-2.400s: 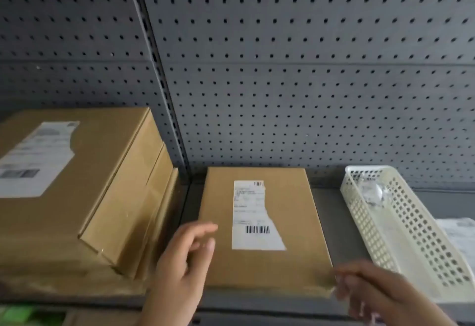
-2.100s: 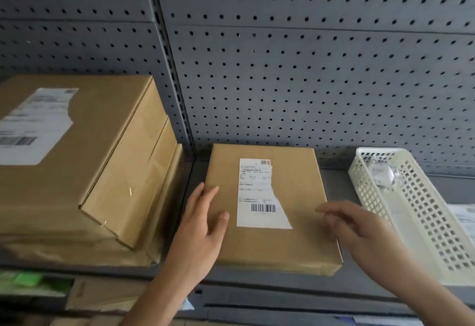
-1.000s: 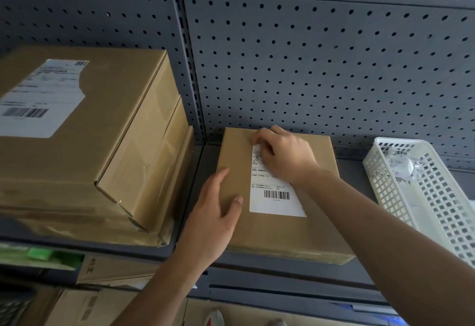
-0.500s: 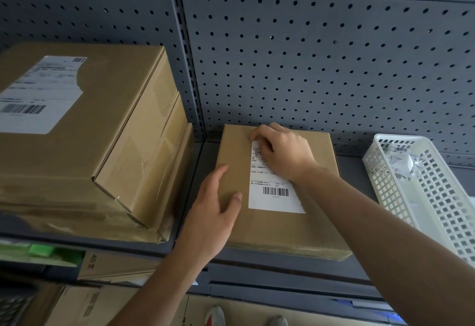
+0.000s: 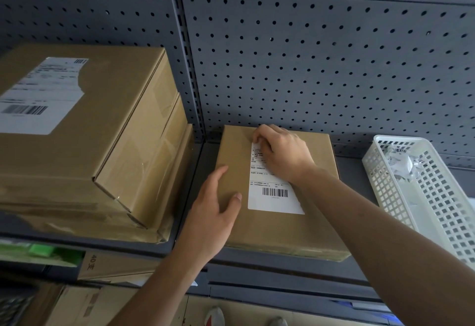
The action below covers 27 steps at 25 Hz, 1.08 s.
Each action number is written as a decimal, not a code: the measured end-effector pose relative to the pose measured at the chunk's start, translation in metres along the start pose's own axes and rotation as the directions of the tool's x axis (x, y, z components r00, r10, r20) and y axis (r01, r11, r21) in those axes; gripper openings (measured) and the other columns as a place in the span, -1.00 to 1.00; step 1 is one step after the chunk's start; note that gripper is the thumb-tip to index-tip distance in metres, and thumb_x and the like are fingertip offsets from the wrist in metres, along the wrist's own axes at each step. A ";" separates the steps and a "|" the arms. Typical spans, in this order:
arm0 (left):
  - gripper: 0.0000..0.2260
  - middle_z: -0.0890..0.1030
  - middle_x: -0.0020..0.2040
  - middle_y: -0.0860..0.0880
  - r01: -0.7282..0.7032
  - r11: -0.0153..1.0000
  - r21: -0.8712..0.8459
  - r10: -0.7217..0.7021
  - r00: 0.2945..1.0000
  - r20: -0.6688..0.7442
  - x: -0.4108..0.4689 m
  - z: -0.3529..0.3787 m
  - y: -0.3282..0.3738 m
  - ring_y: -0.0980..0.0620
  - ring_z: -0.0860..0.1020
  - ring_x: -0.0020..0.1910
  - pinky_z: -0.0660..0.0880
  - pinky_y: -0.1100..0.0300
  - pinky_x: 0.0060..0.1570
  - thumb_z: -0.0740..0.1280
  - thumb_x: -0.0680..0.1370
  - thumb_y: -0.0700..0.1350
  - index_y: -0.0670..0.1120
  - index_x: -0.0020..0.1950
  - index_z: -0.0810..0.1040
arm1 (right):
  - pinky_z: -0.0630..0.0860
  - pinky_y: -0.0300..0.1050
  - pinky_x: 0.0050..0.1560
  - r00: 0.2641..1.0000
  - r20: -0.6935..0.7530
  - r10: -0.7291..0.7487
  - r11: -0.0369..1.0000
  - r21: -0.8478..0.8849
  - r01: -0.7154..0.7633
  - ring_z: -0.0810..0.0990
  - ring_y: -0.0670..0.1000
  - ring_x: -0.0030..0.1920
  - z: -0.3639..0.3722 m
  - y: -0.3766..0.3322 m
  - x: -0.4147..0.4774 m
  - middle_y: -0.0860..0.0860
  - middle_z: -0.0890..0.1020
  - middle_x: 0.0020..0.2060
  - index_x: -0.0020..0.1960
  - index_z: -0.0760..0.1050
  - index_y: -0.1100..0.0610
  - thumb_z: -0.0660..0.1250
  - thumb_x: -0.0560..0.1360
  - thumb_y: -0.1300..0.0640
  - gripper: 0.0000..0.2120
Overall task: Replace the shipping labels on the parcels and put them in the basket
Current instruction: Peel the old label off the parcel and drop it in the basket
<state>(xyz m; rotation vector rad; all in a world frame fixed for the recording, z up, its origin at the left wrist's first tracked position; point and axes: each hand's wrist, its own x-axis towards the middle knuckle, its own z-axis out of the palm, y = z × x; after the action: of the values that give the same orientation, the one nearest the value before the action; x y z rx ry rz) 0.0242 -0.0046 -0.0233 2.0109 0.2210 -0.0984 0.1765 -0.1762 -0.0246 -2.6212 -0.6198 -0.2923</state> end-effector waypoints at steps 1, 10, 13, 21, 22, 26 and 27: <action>-0.52 0.47 0.40 0.19 0.002 1.000 -0.002 -0.002 1.000 0.001 0.000 0.000 0.000 0.20 0.56 0.18 0.56 0.26 0.07 0.27 0.64 0.12 0.35 0.50 0.18 | 0.35 -0.12 -0.12 1.000 -0.006 0.000 1.000 0.006 0.000 0.56 0.06 -0.03 0.000 0.000 0.000 -0.09 0.61 -0.05 0.07 0.50 -0.02 0.13 0.60 0.15 -0.80; -0.52 0.47 0.40 0.21 0.003 1.000 -0.005 -0.003 1.000 0.009 0.000 0.000 0.000 0.21 0.56 0.19 0.59 0.22 0.11 0.27 0.64 0.14 0.37 0.50 0.17 | 0.43 -0.10 -0.11 1.000 -0.016 0.013 1.000 0.022 -0.012 0.56 0.03 -0.05 0.000 -0.001 0.000 -0.11 0.60 -0.06 0.06 0.50 -0.04 0.13 0.56 0.12 -0.81; -0.48 0.47 0.42 0.21 0.014 1.000 -0.018 -0.013 1.000 0.012 0.000 0.000 -0.001 0.18 0.55 0.23 0.58 0.08 0.21 0.28 0.63 0.15 0.37 0.53 0.13 | 0.40 -0.14 -0.12 1.000 -0.019 0.013 0.999 0.035 -0.012 0.57 0.02 -0.05 -0.001 -0.002 -0.001 -0.10 0.60 -0.05 0.13 0.54 -0.07 0.17 0.58 0.10 -0.77; -0.29 0.45 0.44 0.16 0.059 0.998 0.002 -0.059 0.998 0.013 0.001 0.001 -0.001 0.19 0.54 0.23 0.55 0.14 0.22 0.28 0.62 0.18 0.29 0.63 -0.10 | 0.50 -0.11 -0.16 0.998 -0.057 0.012 0.999 0.054 -0.009 0.58 -0.01 -0.11 0.001 0.000 -0.001 -0.12 0.62 -0.09 0.05 0.59 -0.05 0.24 0.53 0.14 -0.80; -0.28 0.46 0.43 0.15 0.063 0.998 0.003 -0.063 0.998 0.013 0.001 0.001 -0.001 0.20 0.55 0.21 0.55 0.15 0.20 0.27 0.62 0.19 0.28 0.63 -0.11 | 0.49 -0.12 -0.17 0.998 -0.061 0.005 0.999 0.046 -0.003 0.58 -0.01 -0.13 0.001 0.000 -0.001 -0.12 0.61 -0.10 0.04 0.59 -0.05 0.24 0.53 0.14 -0.81; -0.26 0.46 0.43 0.15 0.072 0.997 0.002 -0.072 0.997 0.013 0.002 0.001 -0.001 0.16 0.55 0.22 0.55 0.08 0.23 0.28 0.60 0.23 0.28 0.64 -0.11 | 0.42 -0.17 -0.21 0.997 -0.073 -0.007 1.000 0.027 0.009 0.57 -0.02 -0.16 0.001 -0.001 -0.002 -0.11 0.60 -0.11 0.04 0.58 -0.05 0.25 0.52 0.13 -0.82; -0.25 0.46 0.44 0.15 0.075 0.997 0.003 -0.075 0.997 0.009 0.002 0.001 -0.001 0.14 0.54 0.25 0.54 0.05 0.26 0.28 0.59 0.24 0.27 0.63 -0.11 | 0.42 -0.17 -0.21 0.997 -0.075 -0.007 1.000 0.027 0.009 0.56 -0.02 -0.17 0.000 -0.001 -0.002 -0.11 0.59 -0.12 0.06 0.59 -0.06 0.26 0.52 0.13 -0.81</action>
<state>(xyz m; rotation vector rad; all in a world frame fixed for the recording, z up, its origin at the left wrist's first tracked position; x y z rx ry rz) 0.0262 -0.0053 -0.0252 2.0047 0.2910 -0.1554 0.1741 -0.1758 -0.0251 -2.5691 -0.6051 -0.3802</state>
